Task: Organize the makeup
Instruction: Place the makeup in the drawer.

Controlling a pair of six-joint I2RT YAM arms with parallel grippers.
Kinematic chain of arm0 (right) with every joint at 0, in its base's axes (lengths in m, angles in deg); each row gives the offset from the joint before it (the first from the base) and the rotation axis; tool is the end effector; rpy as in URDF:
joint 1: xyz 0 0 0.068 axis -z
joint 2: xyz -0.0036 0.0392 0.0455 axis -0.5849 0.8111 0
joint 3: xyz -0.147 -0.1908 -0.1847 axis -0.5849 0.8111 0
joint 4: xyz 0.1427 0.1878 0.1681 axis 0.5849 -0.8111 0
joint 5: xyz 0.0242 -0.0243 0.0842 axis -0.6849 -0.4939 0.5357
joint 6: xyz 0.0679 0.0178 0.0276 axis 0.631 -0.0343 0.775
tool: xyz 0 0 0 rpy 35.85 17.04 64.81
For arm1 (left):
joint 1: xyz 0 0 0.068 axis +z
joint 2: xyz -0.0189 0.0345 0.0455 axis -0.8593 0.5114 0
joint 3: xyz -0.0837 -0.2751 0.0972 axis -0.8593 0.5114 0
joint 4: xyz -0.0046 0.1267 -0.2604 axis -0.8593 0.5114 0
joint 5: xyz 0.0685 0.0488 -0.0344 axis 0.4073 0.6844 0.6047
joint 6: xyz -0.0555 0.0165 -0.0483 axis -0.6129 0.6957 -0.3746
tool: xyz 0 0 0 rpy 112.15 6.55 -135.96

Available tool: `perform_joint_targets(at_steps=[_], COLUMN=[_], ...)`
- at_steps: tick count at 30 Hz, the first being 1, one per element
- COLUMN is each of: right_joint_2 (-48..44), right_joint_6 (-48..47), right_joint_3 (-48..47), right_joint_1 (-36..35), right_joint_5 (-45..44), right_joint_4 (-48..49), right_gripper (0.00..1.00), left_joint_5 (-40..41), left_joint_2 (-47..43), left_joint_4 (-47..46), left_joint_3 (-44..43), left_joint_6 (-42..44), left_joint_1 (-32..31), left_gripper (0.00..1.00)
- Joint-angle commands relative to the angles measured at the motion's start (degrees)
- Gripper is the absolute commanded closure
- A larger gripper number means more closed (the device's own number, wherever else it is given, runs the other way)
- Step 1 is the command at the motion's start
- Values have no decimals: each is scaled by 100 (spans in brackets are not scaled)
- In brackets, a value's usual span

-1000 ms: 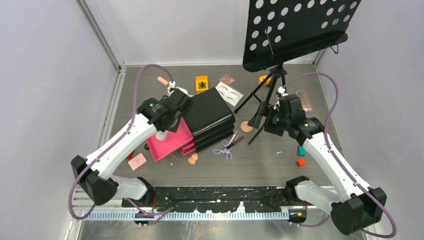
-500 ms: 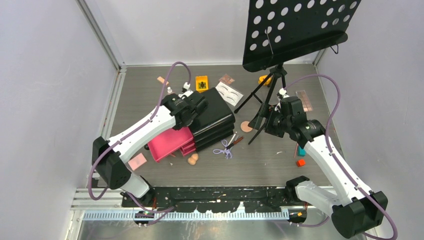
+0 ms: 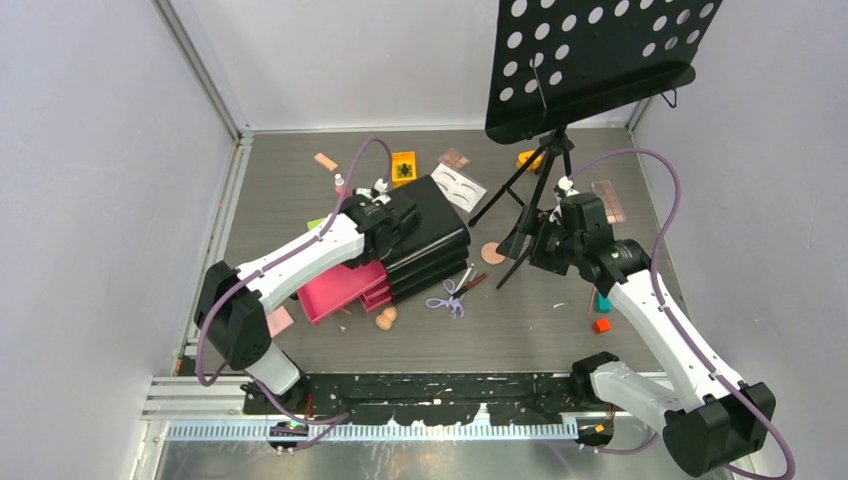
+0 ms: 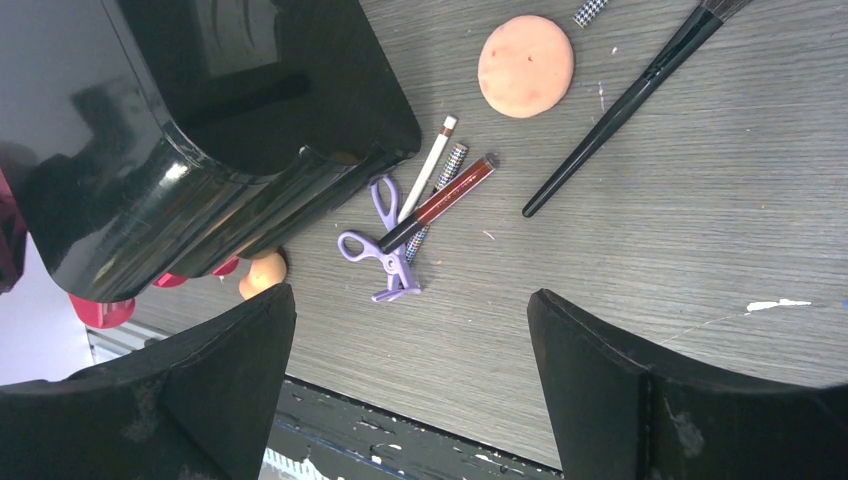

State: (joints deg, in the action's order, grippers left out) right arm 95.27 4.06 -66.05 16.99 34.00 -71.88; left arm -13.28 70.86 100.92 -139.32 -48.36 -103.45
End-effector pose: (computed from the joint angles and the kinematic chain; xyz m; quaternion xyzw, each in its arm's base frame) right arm 0.2189 0.0870 0.3029 0.0880 0.9113 0.2520 0.3134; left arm 0.2563 -0.1827 0.2971 0.2152 0.8848 0.3399 0.2353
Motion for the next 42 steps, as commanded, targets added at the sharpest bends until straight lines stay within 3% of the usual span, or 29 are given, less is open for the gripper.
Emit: perform_joint_targets(at_steps=[1, 12, 23, 42], right_joint_2=[-60, -92, -84, -104], right_joint_6=[35, 37, 28, 52], right_joint_3=[-35, -9, -18, -13], right_joint_1=[-31, -30, -37, -34], right_joint_5=[-7, -26, -24, 11], right_joint_4=[139, 122, 135, 151], right_gripper=[10, 10, 10, 10], left_joint_5=[271, 286, 224, 92], left_joint_2=[0, 88, 8, -179], left_joint_4=[-282, -386, -309, -135], left_joint_3=[133, 206, 334, 210], left_joint_6=[71, 83, -2, -163], left_joint_1=[-27, -27, -24, -27], left_gripper=[97, 72, 52, 39])
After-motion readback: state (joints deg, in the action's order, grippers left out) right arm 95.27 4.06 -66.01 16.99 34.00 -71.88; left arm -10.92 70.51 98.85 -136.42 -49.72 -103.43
